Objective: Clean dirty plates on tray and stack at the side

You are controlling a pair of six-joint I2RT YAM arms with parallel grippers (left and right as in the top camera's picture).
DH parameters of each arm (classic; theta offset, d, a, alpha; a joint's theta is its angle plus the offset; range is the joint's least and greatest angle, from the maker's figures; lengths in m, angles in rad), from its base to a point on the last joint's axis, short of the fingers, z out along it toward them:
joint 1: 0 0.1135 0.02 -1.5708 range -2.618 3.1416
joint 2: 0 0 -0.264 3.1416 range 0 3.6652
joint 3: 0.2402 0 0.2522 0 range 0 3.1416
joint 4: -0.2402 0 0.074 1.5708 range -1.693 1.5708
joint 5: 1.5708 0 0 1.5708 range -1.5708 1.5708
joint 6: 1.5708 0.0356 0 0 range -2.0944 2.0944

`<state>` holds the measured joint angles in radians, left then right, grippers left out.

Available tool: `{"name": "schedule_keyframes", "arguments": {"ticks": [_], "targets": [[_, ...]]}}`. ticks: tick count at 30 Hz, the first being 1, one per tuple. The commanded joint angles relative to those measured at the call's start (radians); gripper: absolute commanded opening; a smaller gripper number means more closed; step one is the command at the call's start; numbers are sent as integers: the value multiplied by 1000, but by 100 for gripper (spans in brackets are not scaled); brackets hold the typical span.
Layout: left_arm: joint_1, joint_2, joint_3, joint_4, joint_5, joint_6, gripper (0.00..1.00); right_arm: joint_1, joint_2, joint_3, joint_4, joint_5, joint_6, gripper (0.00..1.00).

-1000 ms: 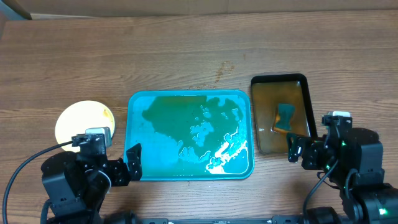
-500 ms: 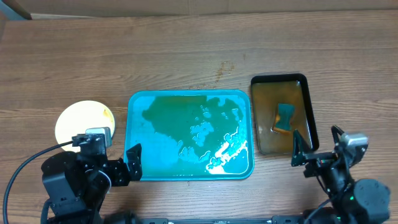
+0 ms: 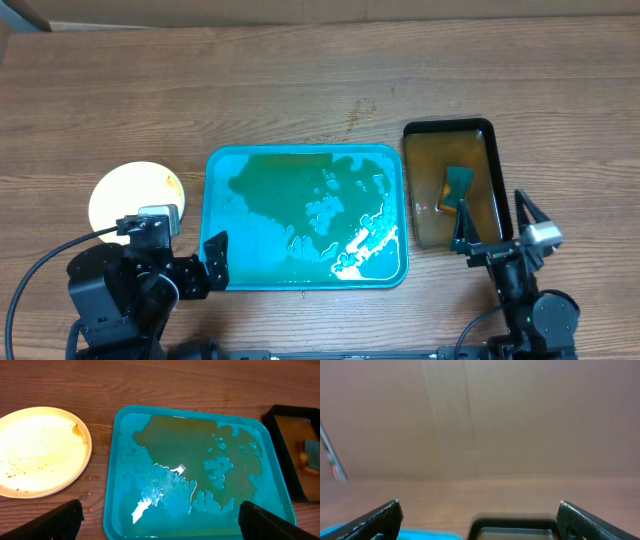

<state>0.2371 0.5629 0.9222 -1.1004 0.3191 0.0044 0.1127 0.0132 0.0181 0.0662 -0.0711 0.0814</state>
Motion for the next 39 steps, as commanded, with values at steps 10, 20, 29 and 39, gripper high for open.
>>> {"name": "schedule_keyframes", "arguments": {"ticks": [10, 20, 29, 39], "targets": [[-2, -7, -4, 1, 13, 18, 100, -2, -6, -10, -145, 3, -4, 100], [-2, -7, -4, 1, 13, 18, 100, -2, -6, -10, -145, 3, -4, 100], [-2, -7, -4, 1, 13, 18, 100, -2, -6, -10, -145, 3, -4, 100], [-74, -54, -12, 14, -45, 23, 100, -2, -6, -10, -145, 3, -4, 100]]}}
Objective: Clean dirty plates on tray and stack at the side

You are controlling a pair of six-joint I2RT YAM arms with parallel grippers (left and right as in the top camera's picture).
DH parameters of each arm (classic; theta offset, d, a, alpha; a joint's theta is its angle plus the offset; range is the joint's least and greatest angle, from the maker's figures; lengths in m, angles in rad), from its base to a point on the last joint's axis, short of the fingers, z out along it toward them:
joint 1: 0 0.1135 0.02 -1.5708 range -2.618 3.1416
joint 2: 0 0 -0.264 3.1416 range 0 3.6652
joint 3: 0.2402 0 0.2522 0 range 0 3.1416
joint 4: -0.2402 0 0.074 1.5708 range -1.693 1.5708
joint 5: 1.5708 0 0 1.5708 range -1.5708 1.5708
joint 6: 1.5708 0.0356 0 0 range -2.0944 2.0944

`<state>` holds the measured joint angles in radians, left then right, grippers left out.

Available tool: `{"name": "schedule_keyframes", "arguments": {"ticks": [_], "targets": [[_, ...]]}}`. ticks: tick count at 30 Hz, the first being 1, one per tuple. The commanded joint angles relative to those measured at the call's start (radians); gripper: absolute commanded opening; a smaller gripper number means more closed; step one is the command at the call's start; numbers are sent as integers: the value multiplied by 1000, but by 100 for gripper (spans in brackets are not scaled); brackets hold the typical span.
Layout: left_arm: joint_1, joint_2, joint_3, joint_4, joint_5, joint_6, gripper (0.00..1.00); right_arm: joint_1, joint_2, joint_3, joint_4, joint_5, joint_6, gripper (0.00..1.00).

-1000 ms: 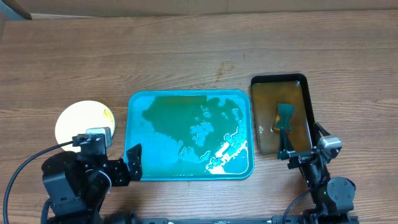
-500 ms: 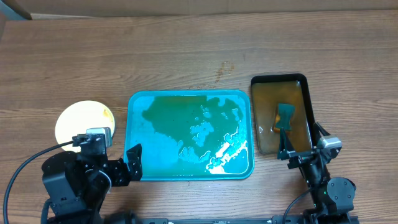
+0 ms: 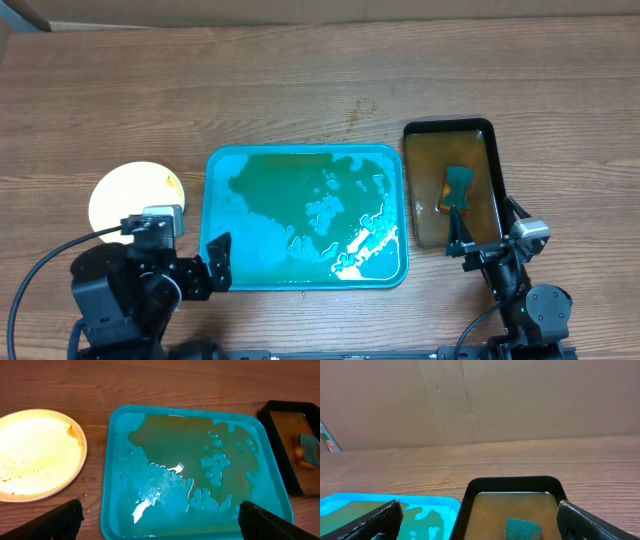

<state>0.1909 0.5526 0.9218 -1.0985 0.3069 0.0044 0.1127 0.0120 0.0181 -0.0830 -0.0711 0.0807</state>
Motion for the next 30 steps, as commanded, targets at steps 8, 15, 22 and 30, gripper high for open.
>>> {"name": "schedule_keyframes", "arguments": {"ticks": [8, 15, 22, 30], "targets": [[-79, -267, -295, 259, -25, 10, 100, -2, -5, -10, 5, 3, -3, 100], [-121, -496, -575, 519, -18, -39, 100, -2, -5, -10, 5, 3, -3, 100], [-130, -549, -764, 876, -36, -56, 100, -2, -5, -10, 4, 3, -3, 100], [-185, -549, -918, 1188, -211, -57, 100, -2, -5, -10, 5, 3, -3, 100]]}}
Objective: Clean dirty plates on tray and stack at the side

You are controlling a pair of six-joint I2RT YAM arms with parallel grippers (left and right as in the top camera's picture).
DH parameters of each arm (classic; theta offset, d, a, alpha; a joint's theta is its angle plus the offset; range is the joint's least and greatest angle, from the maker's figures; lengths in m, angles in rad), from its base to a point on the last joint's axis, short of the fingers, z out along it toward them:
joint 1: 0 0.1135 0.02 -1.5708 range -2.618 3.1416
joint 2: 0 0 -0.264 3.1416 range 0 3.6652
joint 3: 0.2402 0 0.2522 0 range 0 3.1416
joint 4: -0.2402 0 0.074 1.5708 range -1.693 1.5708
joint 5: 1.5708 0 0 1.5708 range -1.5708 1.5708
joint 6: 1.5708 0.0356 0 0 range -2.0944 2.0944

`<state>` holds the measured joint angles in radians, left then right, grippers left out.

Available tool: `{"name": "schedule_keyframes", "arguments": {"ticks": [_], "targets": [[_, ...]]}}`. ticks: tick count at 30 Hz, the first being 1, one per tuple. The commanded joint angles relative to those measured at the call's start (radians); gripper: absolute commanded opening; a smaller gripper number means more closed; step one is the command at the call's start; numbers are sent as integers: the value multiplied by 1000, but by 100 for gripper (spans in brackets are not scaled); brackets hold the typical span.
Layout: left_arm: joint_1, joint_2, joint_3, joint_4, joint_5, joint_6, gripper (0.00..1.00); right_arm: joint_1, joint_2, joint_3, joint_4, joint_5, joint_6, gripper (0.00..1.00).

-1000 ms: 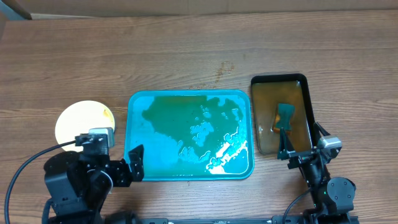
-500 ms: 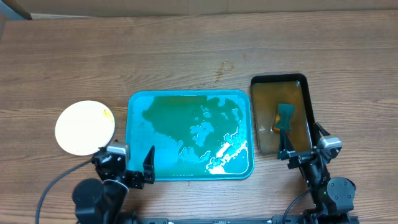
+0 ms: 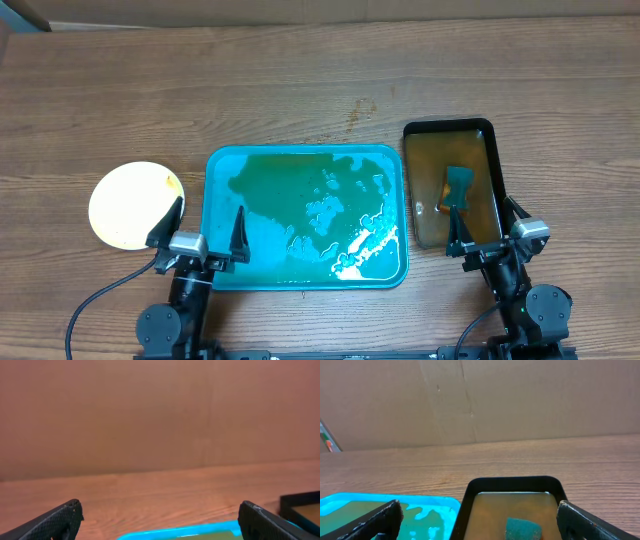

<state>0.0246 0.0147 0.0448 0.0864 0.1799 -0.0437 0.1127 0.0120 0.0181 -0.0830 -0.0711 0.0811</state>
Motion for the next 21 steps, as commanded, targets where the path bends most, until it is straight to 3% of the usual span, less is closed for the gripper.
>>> {"name": "schedule_keyframes", "arguments": {"ticks": [1, 4, 21], "targets": [[-22, -11, -40, -38, -81, -9, 100, -2, -5, -10, 5, 3, -3, 100], [-27, -11, -40, -166, -77, -9, 100, -2, -5, -10, 5, 3, -3, 100], [-25, -10, -40, -157, -87, -8, 100, -2, -5, -10, 5, 3, -3, 100]]}}
